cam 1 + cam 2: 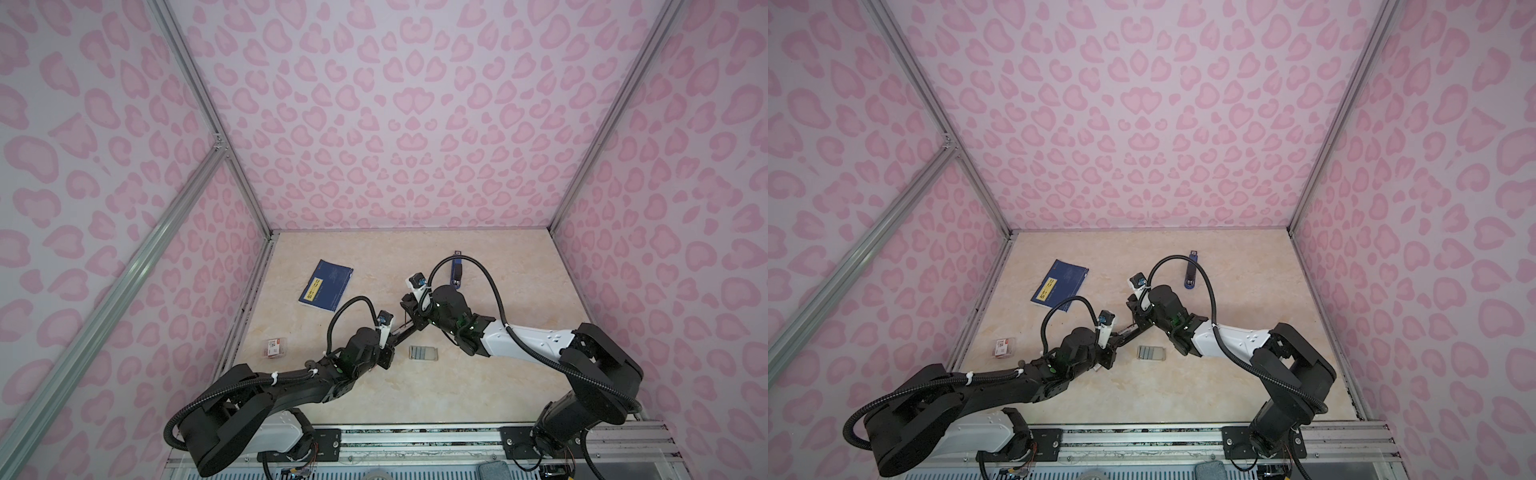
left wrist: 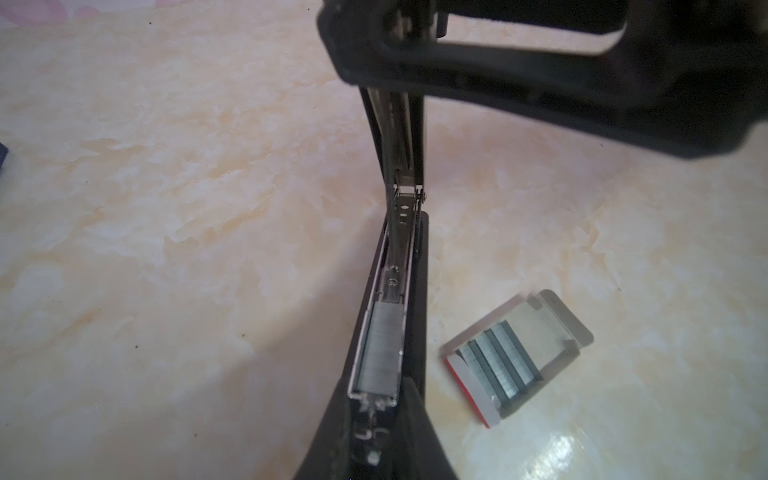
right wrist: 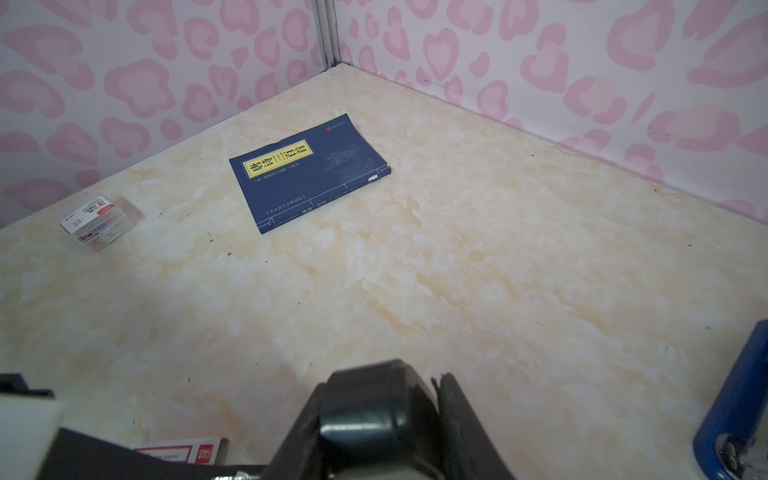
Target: Load the staples into the stapler
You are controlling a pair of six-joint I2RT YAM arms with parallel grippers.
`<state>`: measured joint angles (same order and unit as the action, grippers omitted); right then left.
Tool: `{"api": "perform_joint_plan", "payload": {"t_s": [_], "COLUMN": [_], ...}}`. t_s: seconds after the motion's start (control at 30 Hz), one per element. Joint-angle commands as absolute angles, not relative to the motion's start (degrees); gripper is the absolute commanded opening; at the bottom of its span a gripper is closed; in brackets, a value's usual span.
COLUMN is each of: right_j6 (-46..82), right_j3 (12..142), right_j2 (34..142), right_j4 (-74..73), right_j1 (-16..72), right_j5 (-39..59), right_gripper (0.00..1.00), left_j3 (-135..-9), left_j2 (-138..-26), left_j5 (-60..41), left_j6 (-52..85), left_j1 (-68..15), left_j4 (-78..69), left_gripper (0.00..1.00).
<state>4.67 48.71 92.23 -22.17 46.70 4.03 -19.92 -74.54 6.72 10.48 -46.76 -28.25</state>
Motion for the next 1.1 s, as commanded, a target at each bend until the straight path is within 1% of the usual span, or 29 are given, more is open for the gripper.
{"api": "perform_joint_plan", "payload": {"t_s": [0.0, 0.6, 1.07], "right_j6": [10.2, 7.6, 8.4], "right_j3": [49.1, 51.1, 51.8], "right_j2": [92.8, 92.9, 93.2], "right_j4": [-18.6, -17.2, -16.7], "right_j1": [48.3, 53.6, 54.9], "right_j5": [11.6, 11.3, 12.3], "right_gripper": [0.37, 0.41, 0.47], "left_j3": [-20.9, -21.0, -21.4], "left_j2": [-74.2, -73.6, -73.0], "left_j5": [5.1, 5.2, 5.3], "left_j6": [9.6, 9.7, 9.7], "left_j1": [-46.8, -46.8, -46.8], "left_j4": [-31.5, -30.9, -30.4], "left_gripper": [0.11, 0.11, 0.11]}}
